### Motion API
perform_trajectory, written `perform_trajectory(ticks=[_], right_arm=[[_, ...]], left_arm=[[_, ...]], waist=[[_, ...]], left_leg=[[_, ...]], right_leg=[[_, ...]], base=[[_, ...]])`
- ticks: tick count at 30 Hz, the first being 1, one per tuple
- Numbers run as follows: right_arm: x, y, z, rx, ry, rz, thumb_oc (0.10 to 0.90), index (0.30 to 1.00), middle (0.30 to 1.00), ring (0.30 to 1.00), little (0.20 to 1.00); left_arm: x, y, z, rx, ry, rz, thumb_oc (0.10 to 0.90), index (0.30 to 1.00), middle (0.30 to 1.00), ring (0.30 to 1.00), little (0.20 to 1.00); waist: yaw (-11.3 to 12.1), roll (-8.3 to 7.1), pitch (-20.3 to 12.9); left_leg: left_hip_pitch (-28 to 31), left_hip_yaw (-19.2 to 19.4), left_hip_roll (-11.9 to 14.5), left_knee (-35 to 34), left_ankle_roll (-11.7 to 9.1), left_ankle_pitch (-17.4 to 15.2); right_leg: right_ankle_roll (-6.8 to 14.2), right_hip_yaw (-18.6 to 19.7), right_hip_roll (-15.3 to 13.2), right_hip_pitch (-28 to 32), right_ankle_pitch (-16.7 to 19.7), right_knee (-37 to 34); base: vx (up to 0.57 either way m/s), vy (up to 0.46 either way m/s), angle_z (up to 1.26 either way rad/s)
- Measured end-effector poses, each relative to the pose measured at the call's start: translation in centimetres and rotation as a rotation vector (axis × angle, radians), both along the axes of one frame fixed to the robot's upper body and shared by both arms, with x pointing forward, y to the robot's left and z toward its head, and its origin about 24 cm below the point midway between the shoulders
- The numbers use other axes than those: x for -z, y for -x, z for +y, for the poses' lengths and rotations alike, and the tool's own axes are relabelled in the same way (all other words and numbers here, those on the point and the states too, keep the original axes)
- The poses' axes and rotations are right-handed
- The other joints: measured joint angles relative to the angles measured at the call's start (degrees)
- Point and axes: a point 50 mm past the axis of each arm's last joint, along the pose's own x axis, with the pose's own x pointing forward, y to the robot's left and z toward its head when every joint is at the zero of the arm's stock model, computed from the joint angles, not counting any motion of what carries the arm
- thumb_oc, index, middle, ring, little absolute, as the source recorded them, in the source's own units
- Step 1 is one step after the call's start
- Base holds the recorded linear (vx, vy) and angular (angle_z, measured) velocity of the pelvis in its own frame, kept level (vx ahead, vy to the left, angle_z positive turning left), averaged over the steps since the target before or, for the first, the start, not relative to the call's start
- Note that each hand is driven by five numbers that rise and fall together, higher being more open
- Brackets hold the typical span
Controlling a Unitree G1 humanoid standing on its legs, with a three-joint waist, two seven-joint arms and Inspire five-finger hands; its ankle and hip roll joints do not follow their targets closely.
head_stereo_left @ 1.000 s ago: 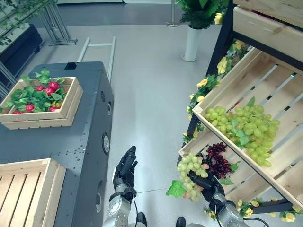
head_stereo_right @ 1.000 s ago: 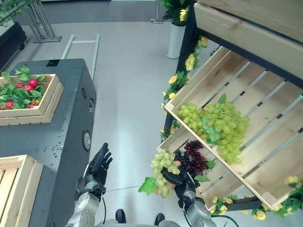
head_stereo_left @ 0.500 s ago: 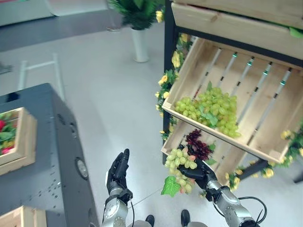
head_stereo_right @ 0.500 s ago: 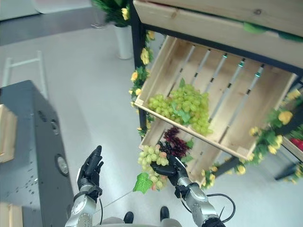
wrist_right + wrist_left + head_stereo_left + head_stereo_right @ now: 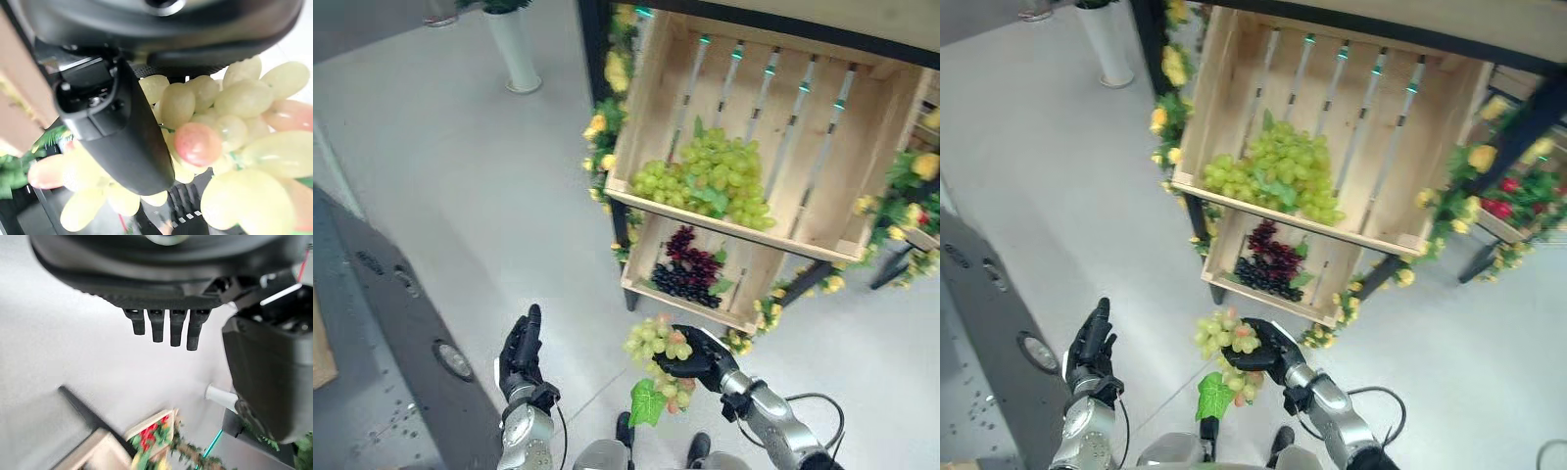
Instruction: Pick up the fruits from the basket on one side to the basket on the other side
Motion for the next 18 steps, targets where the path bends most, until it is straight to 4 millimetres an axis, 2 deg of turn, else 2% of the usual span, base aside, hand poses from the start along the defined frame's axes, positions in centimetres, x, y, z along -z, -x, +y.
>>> perform_trajectory(ticks=[3,5,9,12,18], right_arm=[[-1.5,-0.3,-1.1,-0.029,0.007,-0.054,0.4,0.3,0.3,0.3,0.3],[-3.3,-0.1,-1.6,-0.039,-0.061,-0.11,0.4,0.3,0.3,0.3,0.3],[-7.0,-0.9,-2.2,-0.061,-0.204,-0.238,0.4,0.3,0.3,0.3,0.3],[-9.6,-1.3,-2.5,-0.07,-0.301,-0.324,0.4,0.3,0.3,0.3,0.3],[-13.2,-2.3,-3.2,-0.089,-0.362,-0.441,0.4,0.3,0.3,0.3,0.3]], left_arm=[[0.6,0.6,-1.1,0.048,0.021,0.015,0.8,0.9,0.9,0.9,0.9],[1.0,1.3,-1.6,0.058,0.04,0.028,0.8,0.9,0.9,0.9,0.9],[1.5,1.7,-2.4,0.071,0.072,0.047,0.8,0.9,0.9,0.9,0.9],[1.6,2.1,-2.1,0.073,0.067,0.053,0.8,0.9,0.9,0.9,0.9],[1.9,3.0,-1.2,0.058,0.054,0.072,0.8,0.9,0.9,0.9,0.9]], waist=[[-1.15,-0.45,-0.34],[-1.91,-0.9,-0.62],[-3.03,-0.75,-0.92],[-3.6,-1.02,-2.02],[-4.04,-1.72,-2.74]], left_leg=[[1.22,-0.2,0.62,-0.01,-0.91,-0.17],[1.35,-0.09,1.25,0.0,-1.49,-0.18],[2.11,-1.03,1.65,-0.02,-2.0,-0.35],[2.21,-0.72,1.43,-0.02,-1.92,-0.4],[2.38,-0.18,1.39,-0.03,-1.84,-0.43]], right_leg=[[-1.09,0.0,1.24,2.34,0.93,-2.47],[-1.54,0.17,2.02,2.81,1.32,-3.41],[-1.84,0.86,2.48,3.36,1.42,-3.4],[-1.75,1.22,2.21,3.3,1.47,-3.4],[-1.66,1.76,2.09,3.2,1.69,-3.41]], base=[[0.0,-0.049,-0.01],[0.01,-0.038,-0.07],[0.01,-0.021,-0.09],[0.01,-0.009,-0.04],[-0.01,0.001,-0.05]])
